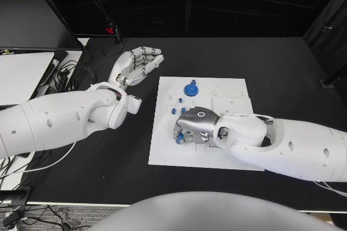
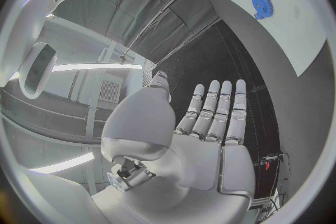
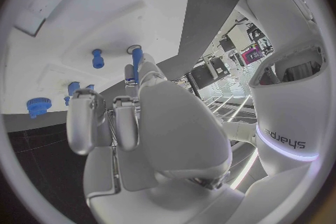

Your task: Assemble the parts on the task board

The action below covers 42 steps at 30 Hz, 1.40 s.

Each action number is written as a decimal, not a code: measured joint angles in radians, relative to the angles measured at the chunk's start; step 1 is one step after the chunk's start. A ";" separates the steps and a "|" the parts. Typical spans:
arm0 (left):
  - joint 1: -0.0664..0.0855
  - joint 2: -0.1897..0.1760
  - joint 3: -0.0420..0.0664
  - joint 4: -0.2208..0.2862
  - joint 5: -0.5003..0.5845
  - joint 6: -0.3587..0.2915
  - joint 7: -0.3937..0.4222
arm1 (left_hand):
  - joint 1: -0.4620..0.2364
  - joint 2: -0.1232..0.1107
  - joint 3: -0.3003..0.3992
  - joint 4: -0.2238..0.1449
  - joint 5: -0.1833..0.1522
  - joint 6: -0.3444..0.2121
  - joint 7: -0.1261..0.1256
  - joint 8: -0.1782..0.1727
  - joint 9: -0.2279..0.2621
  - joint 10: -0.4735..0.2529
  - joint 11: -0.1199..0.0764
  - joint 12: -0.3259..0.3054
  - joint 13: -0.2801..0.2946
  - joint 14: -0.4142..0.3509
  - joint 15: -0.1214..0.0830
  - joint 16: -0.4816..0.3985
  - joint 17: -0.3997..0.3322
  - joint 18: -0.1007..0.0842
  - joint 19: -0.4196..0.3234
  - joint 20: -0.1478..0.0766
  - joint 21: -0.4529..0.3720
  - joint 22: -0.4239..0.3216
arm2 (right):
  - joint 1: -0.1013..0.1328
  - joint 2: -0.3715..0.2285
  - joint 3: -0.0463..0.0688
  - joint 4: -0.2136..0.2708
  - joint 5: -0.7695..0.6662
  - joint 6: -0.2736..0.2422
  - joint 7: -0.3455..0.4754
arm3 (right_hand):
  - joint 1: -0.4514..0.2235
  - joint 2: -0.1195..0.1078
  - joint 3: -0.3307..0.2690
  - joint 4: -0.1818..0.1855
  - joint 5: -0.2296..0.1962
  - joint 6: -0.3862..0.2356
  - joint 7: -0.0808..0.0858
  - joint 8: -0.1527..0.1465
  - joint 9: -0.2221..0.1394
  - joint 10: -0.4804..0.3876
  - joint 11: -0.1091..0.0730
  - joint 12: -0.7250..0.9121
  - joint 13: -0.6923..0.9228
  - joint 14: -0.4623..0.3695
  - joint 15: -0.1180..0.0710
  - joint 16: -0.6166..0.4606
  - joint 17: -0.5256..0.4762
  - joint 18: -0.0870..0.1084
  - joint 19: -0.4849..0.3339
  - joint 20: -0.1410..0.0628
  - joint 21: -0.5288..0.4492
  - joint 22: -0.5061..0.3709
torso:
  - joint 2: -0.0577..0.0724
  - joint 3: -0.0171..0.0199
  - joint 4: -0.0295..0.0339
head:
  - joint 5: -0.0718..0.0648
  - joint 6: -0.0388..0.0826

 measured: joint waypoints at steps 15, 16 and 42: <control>0.000 0.002 0.000 -0.003 0.000 0.000 0.000 | 0.000 0.000 0.000 0.000 0.000 0.000 0.000 0.000 0.000 0.000 0.000 0.000 0.000 0.000 0.000 0.000 0.000 0.000 0.000 0.000 0.000 0.000 | -0.001 -0.001 0.002 0.010 -0.034 0.019 -0.019 | 0.002 0.005 0.004 0.002 -0.003 0.003 0.003 0.002 -0.001 -0.002 0.002 -0.004 -0.001 0.000 0.000 0.000 0.000 0.000 0.000 0.000 0.000 0.000 | -0.001 0.0001 -0.0001 | -0.008 0.000; 0.000 0.002 0.000 -0.003 0.000 0.000 0.000 | 0.000 0.000 0.000 0.000 0.000 0.000 0.000 0.000 0.000 0.000 0.000 0.000 0.000 0.000 0.000 0.000 0.000 0.000 0.000 0.000 0.000 0.000 | -0.001 -0.002 0.002 0.011 -0.035 0.020 -0.020 | 0.002 0.005 0.005 0.001 -0.003 0.003 0.003 0.002 -0.001 -0.002 0.002 -0.004 -0.001 0.000 0.000 0.000 0.000 0.000 0.000 0.000 0.000 0.000 | -0.001 0.0001 -0.0001 | -0.008 0.000; -0.001 0.003 0.000 -0.006 0.000 0.001 0.000 | 0.000 0.000 -0.002 0.002 0.000 0.000 0.000 0.000 0.000 0.000 0.000 0.005 0.000 0.000 0.000 0.000 -0.003 0.000 0.000 0.000 0.000 -0.003 | -0.005 0.002 0.000 0.003 -0.045 0.043 -0.031 | -0.001 0.004 -0.013 0.007 0.000 -0.042 0.031 -0.025 -0.011 -0.031 0.019 -0.011 0.001 0.001 0.013 -0.006 0.000 0.000 0.000 0.000 -0.030 0.000 | 0.000 0.0002 0.0016 | -0.016 0.000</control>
